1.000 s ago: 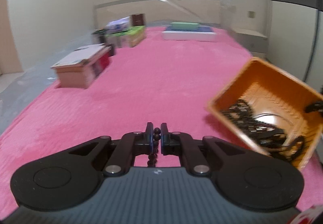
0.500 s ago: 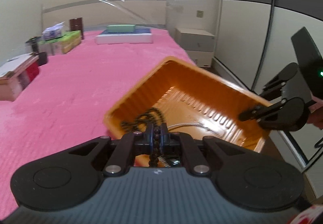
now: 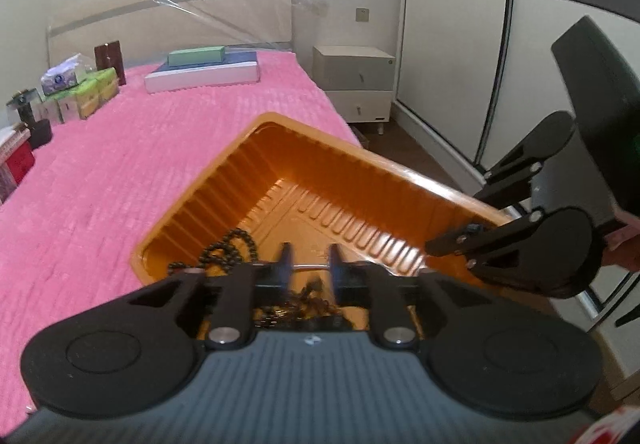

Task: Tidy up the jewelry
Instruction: 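Carry the dark bead bracelet into the tray and open the left tool, then move the left tool to the small dark charm and grasp it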

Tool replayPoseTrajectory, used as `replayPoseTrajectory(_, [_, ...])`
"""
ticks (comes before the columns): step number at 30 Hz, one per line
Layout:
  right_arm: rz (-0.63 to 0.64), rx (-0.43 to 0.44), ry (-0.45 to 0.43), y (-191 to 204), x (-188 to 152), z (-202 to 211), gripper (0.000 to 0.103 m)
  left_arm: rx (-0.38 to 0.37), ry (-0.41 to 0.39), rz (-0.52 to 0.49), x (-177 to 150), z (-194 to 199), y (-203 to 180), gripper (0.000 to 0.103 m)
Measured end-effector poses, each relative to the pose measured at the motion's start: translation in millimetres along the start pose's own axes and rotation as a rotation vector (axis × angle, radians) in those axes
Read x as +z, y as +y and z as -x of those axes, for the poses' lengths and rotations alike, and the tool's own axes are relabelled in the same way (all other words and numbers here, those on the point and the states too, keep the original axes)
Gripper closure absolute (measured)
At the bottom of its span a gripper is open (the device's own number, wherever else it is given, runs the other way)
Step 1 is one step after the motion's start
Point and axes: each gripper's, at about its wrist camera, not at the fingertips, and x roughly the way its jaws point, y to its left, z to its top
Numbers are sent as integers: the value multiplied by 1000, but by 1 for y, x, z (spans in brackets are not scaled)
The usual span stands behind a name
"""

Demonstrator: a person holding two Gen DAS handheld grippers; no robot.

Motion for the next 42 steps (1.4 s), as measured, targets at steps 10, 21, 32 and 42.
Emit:
replayPoseTrajectory(10, [-1,0,0,0,0,0,99,67,-4,92,-23,24,31,77])
replayPoseTrajectory(21, [0,-2,-1,-1,-1,0,99,300,-9,240,-83,78,93,70])
replayPoseTrajectory(32, [3,-3,2,-1,0,0,99,518,34,388,-139,111,154,70])
replayPoseTrajectory(42, [3,-3,2,-1,0,0,99,538,82,283,-141,86,167,71])
